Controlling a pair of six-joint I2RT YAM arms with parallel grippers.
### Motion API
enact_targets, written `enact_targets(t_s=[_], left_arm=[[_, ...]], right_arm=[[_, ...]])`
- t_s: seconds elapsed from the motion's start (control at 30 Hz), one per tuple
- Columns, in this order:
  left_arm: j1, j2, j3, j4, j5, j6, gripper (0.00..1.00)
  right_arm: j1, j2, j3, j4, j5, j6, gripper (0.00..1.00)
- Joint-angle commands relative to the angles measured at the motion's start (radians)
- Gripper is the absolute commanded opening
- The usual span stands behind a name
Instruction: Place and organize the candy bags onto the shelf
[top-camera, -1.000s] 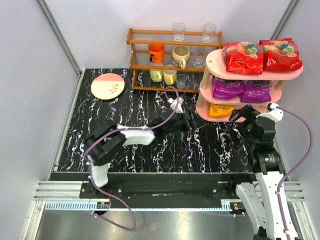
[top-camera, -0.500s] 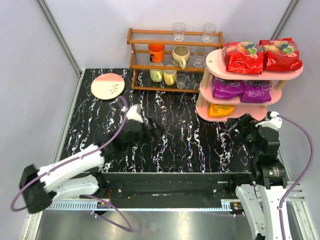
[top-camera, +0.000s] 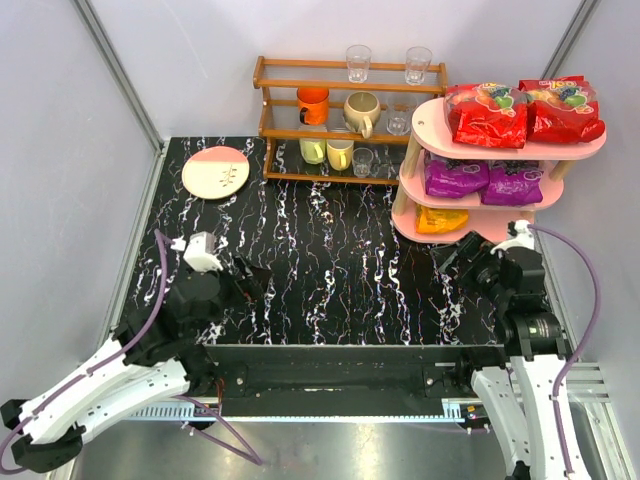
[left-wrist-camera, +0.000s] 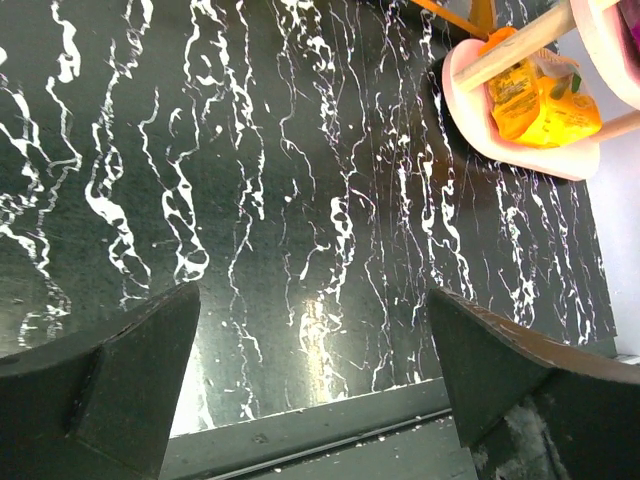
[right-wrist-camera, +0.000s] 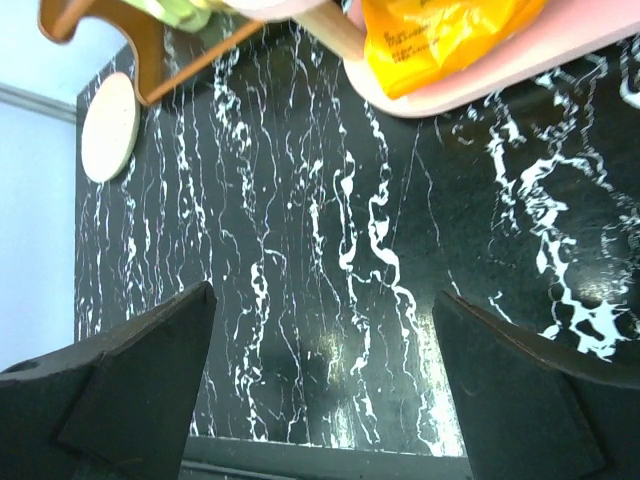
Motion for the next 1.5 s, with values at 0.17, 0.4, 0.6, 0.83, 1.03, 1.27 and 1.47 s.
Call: enact_targets(t_s=[0.17, 0.4, 0.6, 0.83, 1.03, 1.27, 1.47], left_arm=[[0.154, 0.078, 0.094, 0.033, 0.0, 0.228, 0.99], [0.619, 0.225, 0.045, 0.287, 0.452, 0.285, 0.99], [0.721, 0.253, 0.062, 0.287, 0.462, 0.325, 0.99], [0.724, 0.256, 0.056, 0.25, 0.416, 0.357, 0.99], [0.724, 0.192, 0.011, 0.267, 0.393, 0.356, 0.99], [0.722, 0.09, -0.007, 0.252, 0.361, 0.365, 0.99], [0.724, 0.053, -0.023, 0.232, 0.339, 0.351, 0.99]], right_arm=[[-0.001, 0.11, -0.061, 0.131, -0.136, -0.07, 1.0], [0.003, 0.138, -0.029, 0.145, -0.1, -0.133, 1.0], [0.077, 0.14, -0.026, 0.145, 0.042, -0.128, 1.0], [0.358, 0.297, 0.084, 0.163, 0.42, -0.15, 1.0], [0.424, 0.189, 0.09, 0.161, 0.547, -0.14, 1.0], [0.425, 0.02, 0.051, 0.046, 0.584, -0.108, 1.0], [0.424, 0.02, 0.04, 0.036, 0.542, -0.052, 1.0]])
